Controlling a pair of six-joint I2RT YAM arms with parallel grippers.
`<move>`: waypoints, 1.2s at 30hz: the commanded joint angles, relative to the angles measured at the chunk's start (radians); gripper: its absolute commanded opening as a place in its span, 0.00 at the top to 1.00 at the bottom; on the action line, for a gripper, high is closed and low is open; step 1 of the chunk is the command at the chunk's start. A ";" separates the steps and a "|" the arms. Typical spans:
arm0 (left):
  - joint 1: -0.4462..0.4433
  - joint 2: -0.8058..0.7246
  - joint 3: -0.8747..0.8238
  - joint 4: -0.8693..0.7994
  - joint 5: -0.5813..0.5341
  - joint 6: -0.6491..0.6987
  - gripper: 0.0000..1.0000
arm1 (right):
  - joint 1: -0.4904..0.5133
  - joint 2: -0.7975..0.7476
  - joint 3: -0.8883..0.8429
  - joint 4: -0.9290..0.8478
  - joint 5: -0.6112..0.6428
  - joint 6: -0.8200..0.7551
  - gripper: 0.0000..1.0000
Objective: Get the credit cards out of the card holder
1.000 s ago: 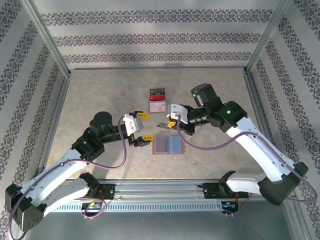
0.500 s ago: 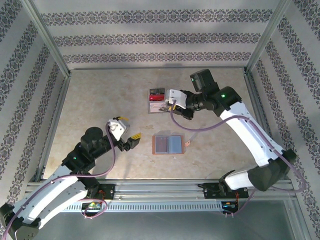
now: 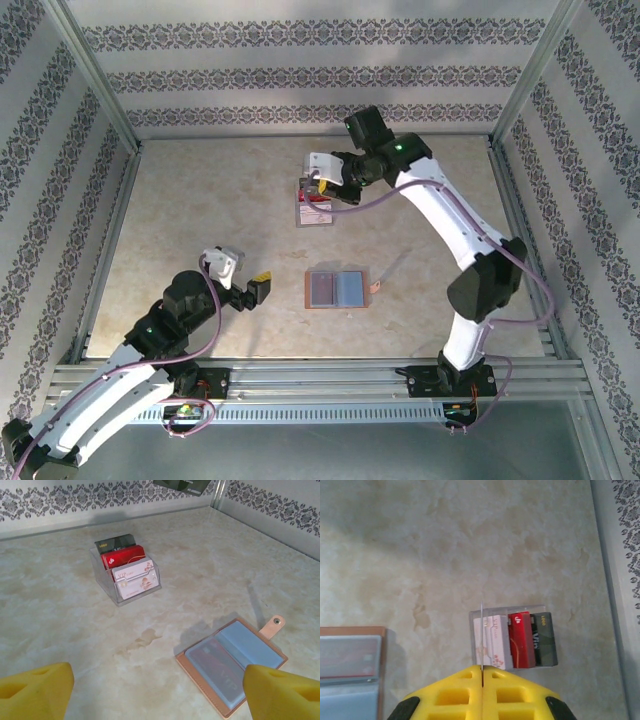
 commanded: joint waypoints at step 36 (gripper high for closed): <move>0.016 0.045 -0.032 -0.027 -0.199 -0.044 0.00 | -0.024 0.612 0.574 -0.074 0.206 -0.120 1.00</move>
